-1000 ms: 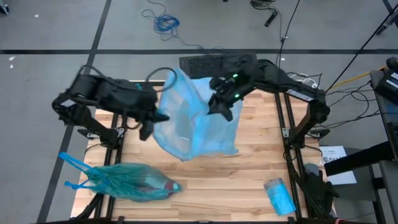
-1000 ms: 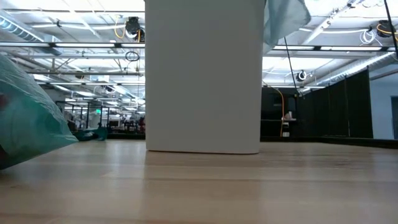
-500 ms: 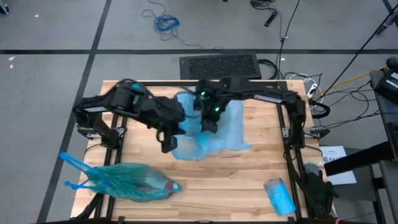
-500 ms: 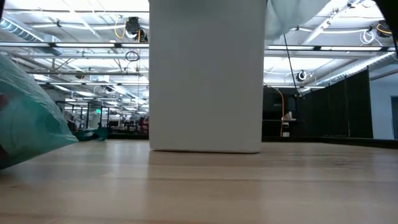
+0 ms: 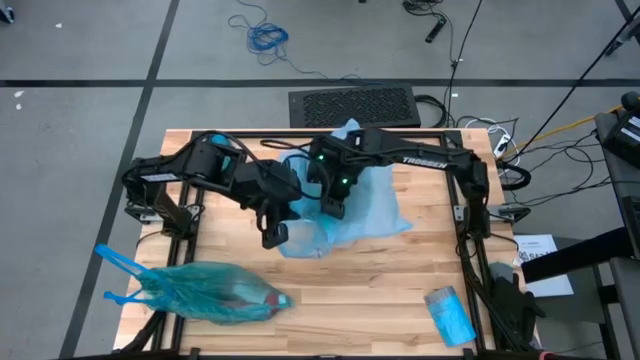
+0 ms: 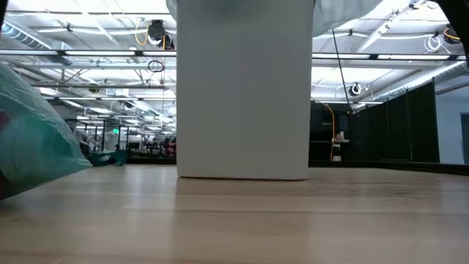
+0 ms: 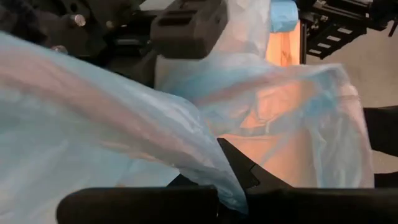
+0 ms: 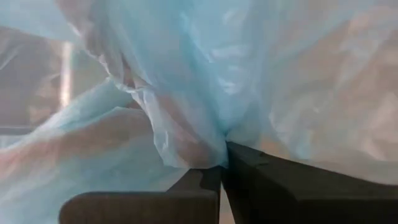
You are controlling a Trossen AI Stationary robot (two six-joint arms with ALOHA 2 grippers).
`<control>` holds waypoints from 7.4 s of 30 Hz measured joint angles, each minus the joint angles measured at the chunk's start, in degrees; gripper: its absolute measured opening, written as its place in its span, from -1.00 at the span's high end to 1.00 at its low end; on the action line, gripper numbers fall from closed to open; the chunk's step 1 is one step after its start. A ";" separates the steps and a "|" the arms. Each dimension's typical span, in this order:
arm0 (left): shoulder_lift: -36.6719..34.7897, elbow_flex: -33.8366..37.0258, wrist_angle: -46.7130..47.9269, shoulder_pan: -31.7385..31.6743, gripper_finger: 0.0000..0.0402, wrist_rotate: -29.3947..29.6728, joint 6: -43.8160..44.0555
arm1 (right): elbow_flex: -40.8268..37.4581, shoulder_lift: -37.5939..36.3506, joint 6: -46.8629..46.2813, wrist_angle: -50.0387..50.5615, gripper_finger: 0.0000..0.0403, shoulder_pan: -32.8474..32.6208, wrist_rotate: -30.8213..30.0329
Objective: Place trash/remove bag and relplace
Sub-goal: Insert the new blue trash bag into the white trash bin
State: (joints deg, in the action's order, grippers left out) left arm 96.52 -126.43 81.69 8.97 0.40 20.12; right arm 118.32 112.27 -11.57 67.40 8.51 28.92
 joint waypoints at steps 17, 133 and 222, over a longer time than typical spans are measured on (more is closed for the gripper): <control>-2.85 0.00 -0.18 -0.70 1.00 0.35 -0.02 | 0.00 -10.02 1.01 -2.22 0.39 -0.41 -4.61; -20.83 0.35 0.31 -0.33 1.00 41.94 6.56 | -68.61 -22.87 -35.72 -81.67 -0.03 1.61 24.37; -21.65 0.39 -4.67 -0.33 1.00 36.35 -10.54 | -8.44 -16.70 3.25 15.32 0.99 5.32 -17.34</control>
State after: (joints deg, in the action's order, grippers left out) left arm 74.87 -126.04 77.02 8.65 36.75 9.58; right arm 109.89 95.57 -8.32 82.72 13.83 11.59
